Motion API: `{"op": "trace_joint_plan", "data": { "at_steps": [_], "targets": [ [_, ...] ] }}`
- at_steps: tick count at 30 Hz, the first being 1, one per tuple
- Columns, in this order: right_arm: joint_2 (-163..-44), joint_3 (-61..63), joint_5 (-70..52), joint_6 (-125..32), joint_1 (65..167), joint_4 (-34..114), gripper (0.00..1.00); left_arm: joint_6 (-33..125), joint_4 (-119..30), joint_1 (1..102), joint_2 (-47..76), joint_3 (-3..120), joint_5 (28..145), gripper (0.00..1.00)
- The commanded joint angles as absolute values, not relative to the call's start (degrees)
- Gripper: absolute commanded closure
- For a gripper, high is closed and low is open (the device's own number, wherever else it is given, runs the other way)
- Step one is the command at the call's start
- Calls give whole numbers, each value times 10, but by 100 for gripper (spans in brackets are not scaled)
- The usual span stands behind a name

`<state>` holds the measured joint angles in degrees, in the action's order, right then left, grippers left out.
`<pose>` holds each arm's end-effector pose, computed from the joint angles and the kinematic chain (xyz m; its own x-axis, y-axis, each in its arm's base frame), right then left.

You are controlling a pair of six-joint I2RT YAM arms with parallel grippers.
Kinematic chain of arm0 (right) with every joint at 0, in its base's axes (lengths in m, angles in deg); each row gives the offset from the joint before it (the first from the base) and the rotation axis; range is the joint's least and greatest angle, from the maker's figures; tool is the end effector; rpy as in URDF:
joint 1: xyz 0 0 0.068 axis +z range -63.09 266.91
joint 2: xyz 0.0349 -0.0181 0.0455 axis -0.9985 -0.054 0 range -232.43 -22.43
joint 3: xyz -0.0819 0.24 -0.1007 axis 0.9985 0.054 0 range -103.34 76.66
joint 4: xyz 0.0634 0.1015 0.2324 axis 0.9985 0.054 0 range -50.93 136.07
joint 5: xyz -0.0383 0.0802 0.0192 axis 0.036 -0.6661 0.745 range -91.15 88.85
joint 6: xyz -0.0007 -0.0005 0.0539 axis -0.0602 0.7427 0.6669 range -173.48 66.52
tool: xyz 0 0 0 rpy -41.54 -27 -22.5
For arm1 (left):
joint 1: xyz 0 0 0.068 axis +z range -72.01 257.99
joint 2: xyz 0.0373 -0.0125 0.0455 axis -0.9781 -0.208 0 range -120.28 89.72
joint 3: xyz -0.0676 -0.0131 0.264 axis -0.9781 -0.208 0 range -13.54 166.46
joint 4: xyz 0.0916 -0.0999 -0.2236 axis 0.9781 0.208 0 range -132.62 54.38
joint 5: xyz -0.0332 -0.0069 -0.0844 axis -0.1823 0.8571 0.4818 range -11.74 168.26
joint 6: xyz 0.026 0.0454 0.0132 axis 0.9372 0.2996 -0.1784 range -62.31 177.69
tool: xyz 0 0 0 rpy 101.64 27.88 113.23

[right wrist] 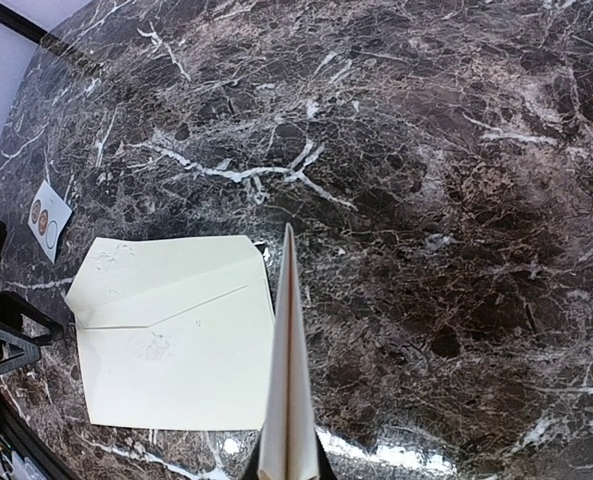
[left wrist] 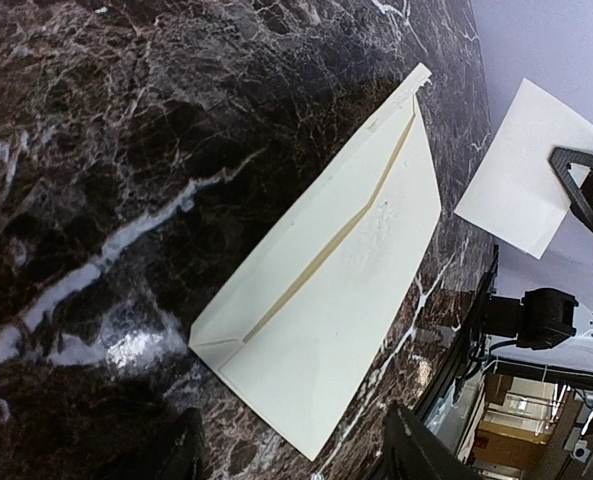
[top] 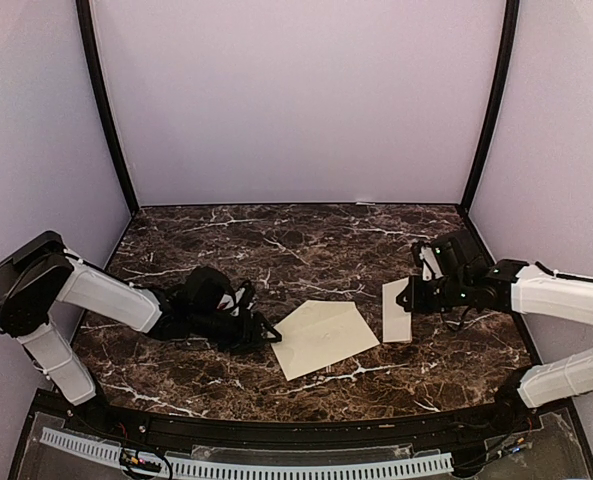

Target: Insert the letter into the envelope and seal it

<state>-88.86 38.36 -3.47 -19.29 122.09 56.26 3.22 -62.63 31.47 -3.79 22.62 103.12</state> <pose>0.1919 0.1370 0.2150 -0.8174 0.1109 -0.5654 -0.1689 0.8921 0.4191 0.1979 -0.2305 0.1385 -0.9655 -0.0549 -0.2544 0.1765 0.5800 -0.7952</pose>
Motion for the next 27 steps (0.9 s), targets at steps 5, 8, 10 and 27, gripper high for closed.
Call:
{"op": "trace_joint_plan", "data": {
  "at_steps": [5,8,10,27],
  "targets": [
    [-913,389,-82,-186,1219,550,100,63,-628,311,-75,257,1012,40],
    [-912,391,-104,-186,1219,544,100,77,-620,311,-85,268,997,40],
    [-913,395,-121,-184,1220,537,100,82,-621,311,-95,276,988,40],
    [-884,384,-99,-181,1223,550,100,103,-711,312,-207,369,985,44]
  ]
}}
